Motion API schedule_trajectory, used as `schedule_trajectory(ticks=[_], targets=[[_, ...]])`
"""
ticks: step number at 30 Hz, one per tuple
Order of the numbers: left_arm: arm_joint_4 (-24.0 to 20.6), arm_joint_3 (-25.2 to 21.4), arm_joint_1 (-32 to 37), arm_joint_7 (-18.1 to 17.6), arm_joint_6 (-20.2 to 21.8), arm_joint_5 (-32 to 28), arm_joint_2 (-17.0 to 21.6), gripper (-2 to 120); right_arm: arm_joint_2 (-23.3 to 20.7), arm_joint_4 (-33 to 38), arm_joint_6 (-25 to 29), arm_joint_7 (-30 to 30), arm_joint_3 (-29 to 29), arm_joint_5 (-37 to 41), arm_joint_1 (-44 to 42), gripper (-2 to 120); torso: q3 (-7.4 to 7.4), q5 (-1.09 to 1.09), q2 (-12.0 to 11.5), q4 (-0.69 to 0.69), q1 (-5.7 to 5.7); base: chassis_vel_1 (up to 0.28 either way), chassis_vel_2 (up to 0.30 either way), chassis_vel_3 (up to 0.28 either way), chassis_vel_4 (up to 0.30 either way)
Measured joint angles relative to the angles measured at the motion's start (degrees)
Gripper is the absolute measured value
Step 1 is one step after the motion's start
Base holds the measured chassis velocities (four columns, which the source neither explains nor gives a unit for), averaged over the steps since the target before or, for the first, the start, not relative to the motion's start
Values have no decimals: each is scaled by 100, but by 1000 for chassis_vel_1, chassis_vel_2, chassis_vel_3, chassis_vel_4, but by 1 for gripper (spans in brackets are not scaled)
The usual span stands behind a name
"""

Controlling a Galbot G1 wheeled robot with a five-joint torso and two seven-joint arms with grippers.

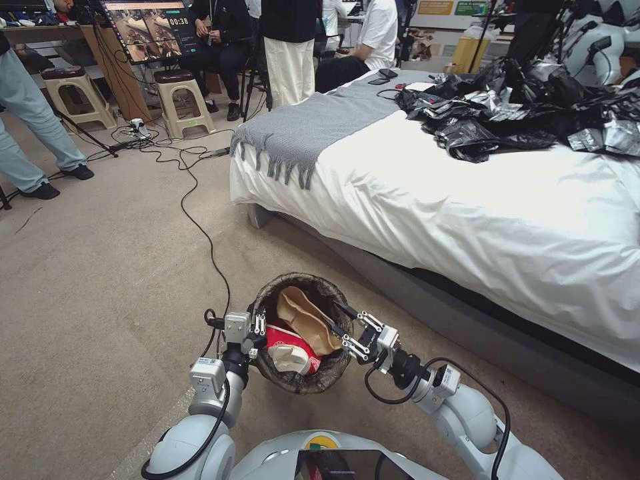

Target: Pick up the trash bin, then pick up the garbage from the floor and place it into the trash bin.

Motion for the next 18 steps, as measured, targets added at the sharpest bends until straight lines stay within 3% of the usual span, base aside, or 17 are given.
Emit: schedule_trajectory(ticks=[2,4,6,7,13,15,17,18], targets=[[0,0,-3,1,2,0,-4,7,-3,34,0,2,13,-9,2,59,0,0,0,0,0,0,0,0,0],[0,0,-3,1,2,0,-5,7,-5,44,0,3,17,-10,2,60,0,0,0,0,0,0,0,0,0],[1,0,-7,2,4,0,-8,7,-17,102,0,8,35,-18,-11,73,0,0,0,0,0,0,0,0,0],[1,0,-7,2,4,0,-8,7,-17,102,0,8,35,-18,-11,73,0,0,0,0,0,0,0,0,0],[29,-15,-30,2,8,1,-10,7,-4,660,19,145,185,-44,-155,96,0,0,0,0,0,0,0,0,0],[35,-18,-35,2,8,0,-10,7,12,803,19,242,225,-51,-188,98,0,0,0,0,0,0,0,0,0],[49,-27,-51,2,8,-1,-7,7,125,1254,-57,865,392,-257,-290,100,0,0,0,1,0,0,0,0,0],[49,-27,-51,2,8,-1,-7,7,125,1254,-57,865,392,-257,-290,100,0,0,0,1,0,0,0,0,0]])
